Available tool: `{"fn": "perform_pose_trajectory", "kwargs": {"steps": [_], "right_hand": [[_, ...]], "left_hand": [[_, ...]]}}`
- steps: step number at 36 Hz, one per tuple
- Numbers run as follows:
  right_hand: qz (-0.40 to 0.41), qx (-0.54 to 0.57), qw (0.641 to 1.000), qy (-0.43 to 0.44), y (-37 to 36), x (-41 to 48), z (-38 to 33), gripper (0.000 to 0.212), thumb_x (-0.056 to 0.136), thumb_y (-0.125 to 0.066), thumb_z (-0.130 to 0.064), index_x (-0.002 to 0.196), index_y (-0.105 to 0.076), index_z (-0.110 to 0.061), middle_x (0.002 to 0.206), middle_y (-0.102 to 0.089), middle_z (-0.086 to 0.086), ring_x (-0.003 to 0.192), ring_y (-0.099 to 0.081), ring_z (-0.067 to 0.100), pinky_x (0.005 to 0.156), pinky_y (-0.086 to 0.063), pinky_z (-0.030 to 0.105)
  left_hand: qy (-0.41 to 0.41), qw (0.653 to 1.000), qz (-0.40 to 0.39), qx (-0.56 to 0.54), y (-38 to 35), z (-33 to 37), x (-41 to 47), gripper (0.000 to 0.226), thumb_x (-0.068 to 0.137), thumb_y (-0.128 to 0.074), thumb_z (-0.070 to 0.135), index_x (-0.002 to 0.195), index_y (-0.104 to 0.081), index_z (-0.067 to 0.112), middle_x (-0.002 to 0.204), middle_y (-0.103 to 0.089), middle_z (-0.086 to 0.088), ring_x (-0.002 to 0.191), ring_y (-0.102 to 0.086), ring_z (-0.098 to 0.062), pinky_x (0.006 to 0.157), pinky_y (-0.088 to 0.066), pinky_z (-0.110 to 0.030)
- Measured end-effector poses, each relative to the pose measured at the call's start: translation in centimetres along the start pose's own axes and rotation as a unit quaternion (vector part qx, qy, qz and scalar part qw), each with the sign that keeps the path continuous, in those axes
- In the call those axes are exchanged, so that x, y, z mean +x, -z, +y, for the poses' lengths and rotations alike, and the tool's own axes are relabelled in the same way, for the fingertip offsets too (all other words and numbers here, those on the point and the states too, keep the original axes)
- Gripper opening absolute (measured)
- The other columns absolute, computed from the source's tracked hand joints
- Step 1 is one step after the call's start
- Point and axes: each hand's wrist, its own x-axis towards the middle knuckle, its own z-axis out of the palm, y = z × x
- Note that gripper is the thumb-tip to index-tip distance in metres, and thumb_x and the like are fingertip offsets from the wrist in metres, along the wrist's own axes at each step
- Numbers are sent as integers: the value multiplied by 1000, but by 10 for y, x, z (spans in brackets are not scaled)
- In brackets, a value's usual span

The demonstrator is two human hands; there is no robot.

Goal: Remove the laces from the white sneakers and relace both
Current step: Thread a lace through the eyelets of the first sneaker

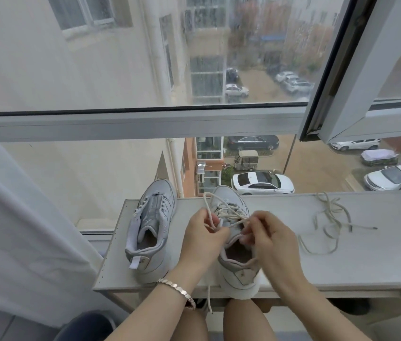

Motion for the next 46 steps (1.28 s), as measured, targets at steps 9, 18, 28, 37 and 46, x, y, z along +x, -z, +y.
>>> {"fn": "perform_pose_trajectory", "kwargs": {"steps": [9,18,28,37,46], "right_hand": [[-51,437,888,-138,69,32,-34,31,99,-30,-14,71,-40,-18,45,-30,-9,39,-21,7,35,-31,14],[-245,-355,896,-108,49,25,-14,18,92,-48,-32,85,-62,-21,68,-56,-7,55,-49,5,49,-36,20],[-184,-171,965,80,6,16,-26,25,88,-57,-39,78,-70,-19,70,-64,-5,65,-54,4,59,-41,15],[-328,124,930,-108,12,19,-45,24,91,-55,-25,103,-66,-7,95,-73,8,96,-68,21,92,-51,31],[-275,98,938,-187,53,26,-36,21,90,-55,-34,88,-64,-15,58,-45,-8,49,-43,6,54,-44,17]], "left_hand": [[13,1000,-9,-13,4,-4,3,21,77,-67,12,73,-50,23,75,-54,1,60,-48,-8,48,-38,-7],[53,993,-84,65,20,-4,9,17,82,-66,36,84,-53,25,70,-53,8,50,-45,2,45,-35,-9],[85,981,-165,-57,60,59,3,38,98,-43,30,68,-61,15,48,-46,9,50,-43,-8,57,-43,-17],[82,947,-183,-252,27,107,0,13,90,-57,8,89,-70,8,76,-72,-4,70,-68,-14,62,-56,-21],[129,924,-133,-334,-5,107,14,8,87,-60,1,91,-66,4,83,-74,-7,78,-71,-17,72,-58,-27]]}}
